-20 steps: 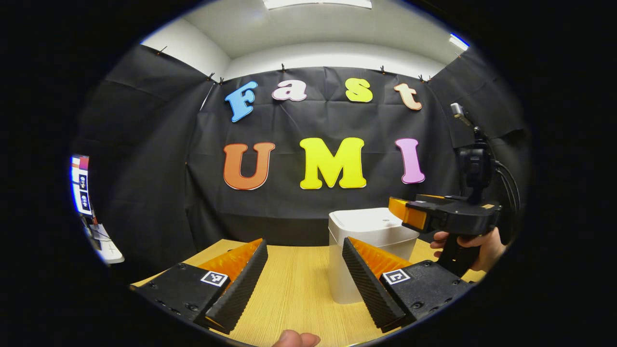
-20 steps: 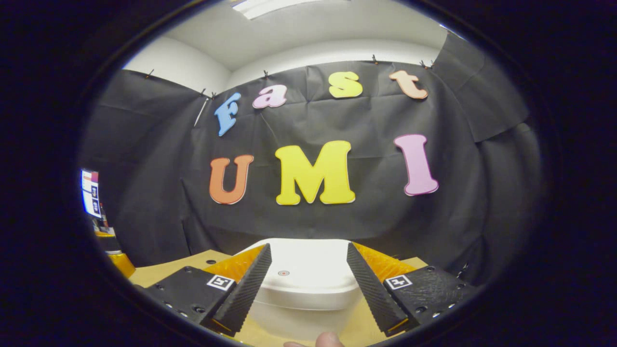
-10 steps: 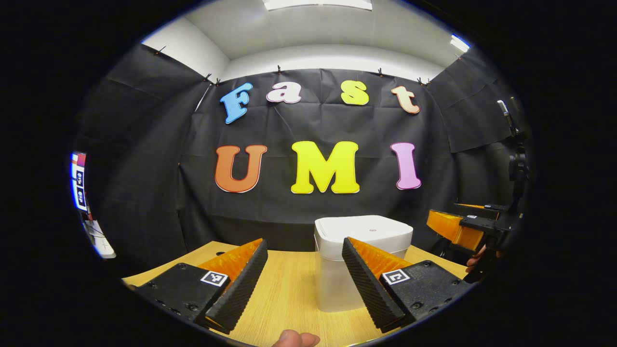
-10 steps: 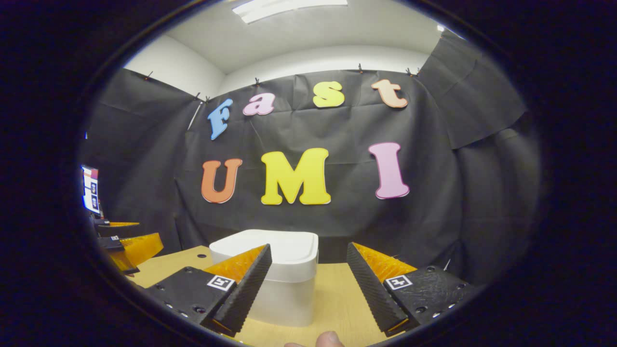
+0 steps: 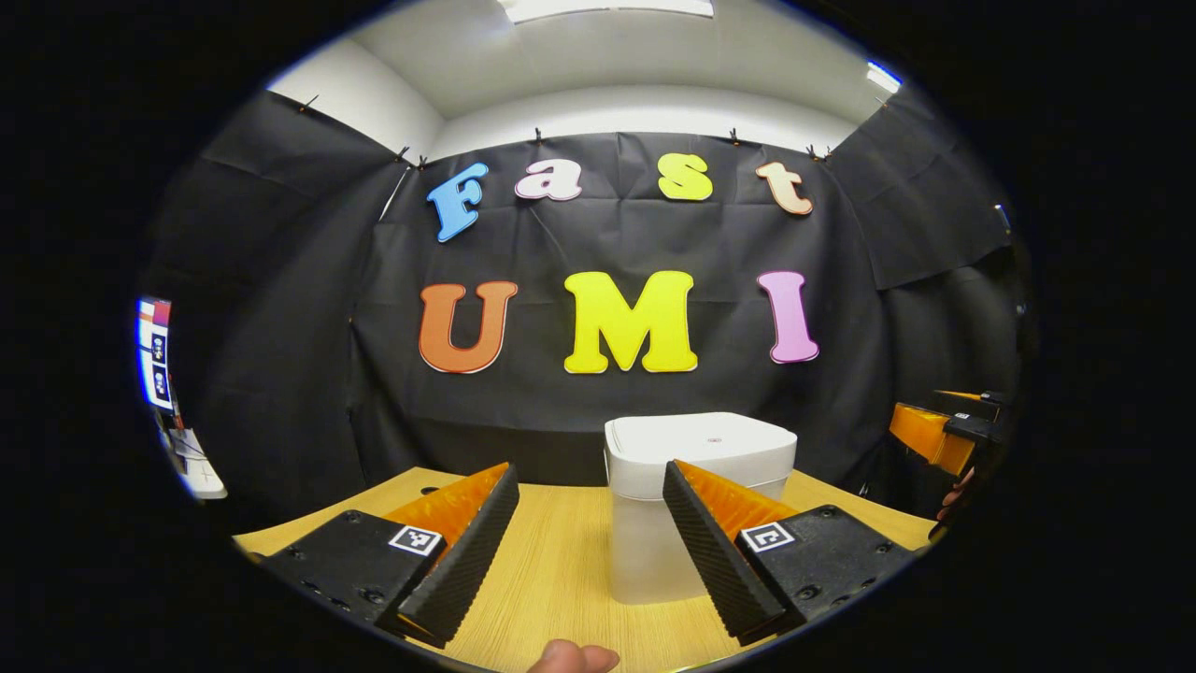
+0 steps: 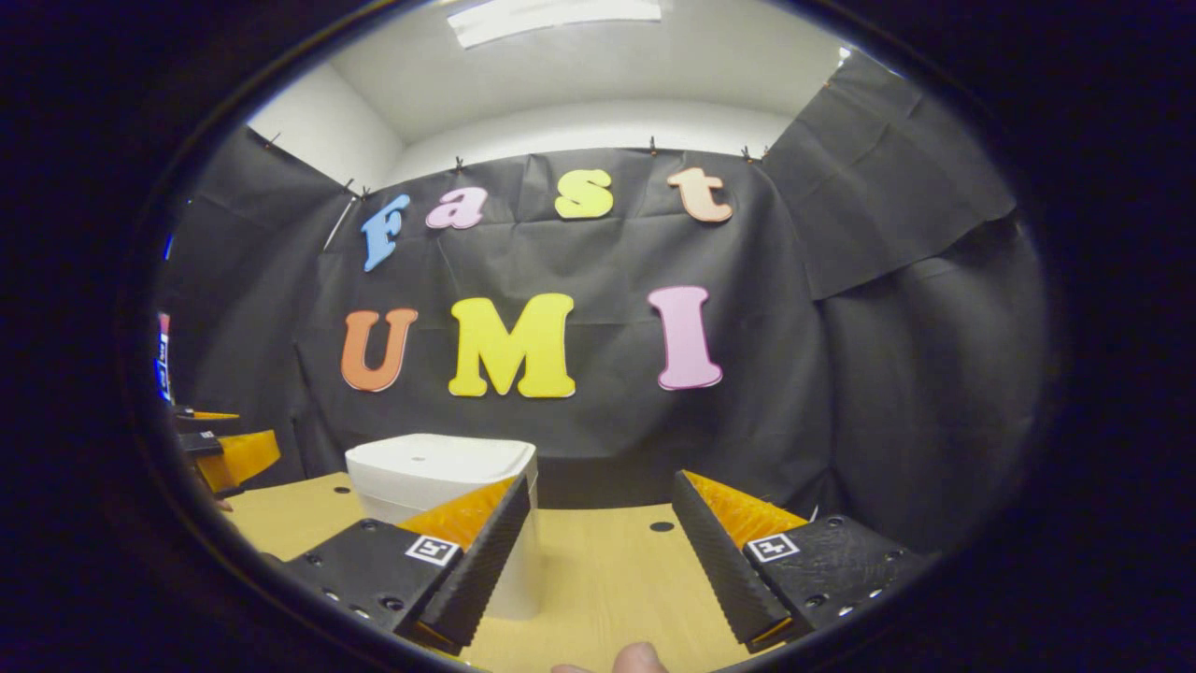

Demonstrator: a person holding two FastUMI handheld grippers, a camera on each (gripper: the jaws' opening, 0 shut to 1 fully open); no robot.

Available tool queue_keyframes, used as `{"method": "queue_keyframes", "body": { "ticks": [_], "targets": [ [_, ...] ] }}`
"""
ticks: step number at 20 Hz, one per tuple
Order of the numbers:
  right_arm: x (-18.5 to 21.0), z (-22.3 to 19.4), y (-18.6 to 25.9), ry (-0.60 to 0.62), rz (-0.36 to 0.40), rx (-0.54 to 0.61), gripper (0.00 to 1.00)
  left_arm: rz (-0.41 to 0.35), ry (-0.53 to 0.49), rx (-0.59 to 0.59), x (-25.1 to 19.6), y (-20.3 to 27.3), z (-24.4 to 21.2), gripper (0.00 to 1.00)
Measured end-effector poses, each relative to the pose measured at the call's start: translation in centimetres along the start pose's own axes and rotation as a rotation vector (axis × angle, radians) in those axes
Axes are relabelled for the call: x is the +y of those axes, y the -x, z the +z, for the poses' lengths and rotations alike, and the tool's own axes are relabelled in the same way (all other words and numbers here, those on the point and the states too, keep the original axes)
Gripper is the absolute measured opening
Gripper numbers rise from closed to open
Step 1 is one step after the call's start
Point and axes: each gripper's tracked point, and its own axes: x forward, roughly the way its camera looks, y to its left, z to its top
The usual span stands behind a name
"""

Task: Press the lid of the desktop garbage bin to open it, pick up the crumpled paper on the desktop and throw it into the bin, then pick up the pop can on the desktop and drop it into the bin, and finally close the garbage bin lid.

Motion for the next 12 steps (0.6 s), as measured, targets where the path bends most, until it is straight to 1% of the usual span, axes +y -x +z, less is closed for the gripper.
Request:
{"method": "queue_keyframes", "body": {
  "ticks": [1,2,3,4,7,8,12],
  "targets": [
    [0.4,-0.2,0.1,0.000,0.011,0.004,0.95,0.002,-0.003,0.001,-0.1,0.0,0.0,1.00],
    [0.9,-0.5,0.2,-0.005,0.024,0.015,0.95,0.005,-0.006,0.000,-0.1,0.0,0.2,1.00],
    [1.2,-0.9,0.3,-0.006,0.032,0.026,0.92,0.009,-0.008,0.000,0.0,0.1,0.1,1.00],
    [1.4,-1.2,0.4,-0.005,0.038,0.036,0.95,0.010,-0.007,0.001,-0.1,0.1,0.0,1.00],
    [1.9,-1.1,0.8,-0.009,0.051,0.038,0.95,0.007,0.006,0.016,-0.1,-0.1,-0.5,1.00],
    [2.0,-0.9,0.8,-0.006,0.050,0.032,0.92,0.004,0.006,0.018,0.0,-0.2,-0.5,1.00],
    [2.8,-0.9,1.4,0.023,0.051,0.024,0.92,0.007,0.013,0.011,0.5,-0.1,-0.3,1.00]
  ]
}}
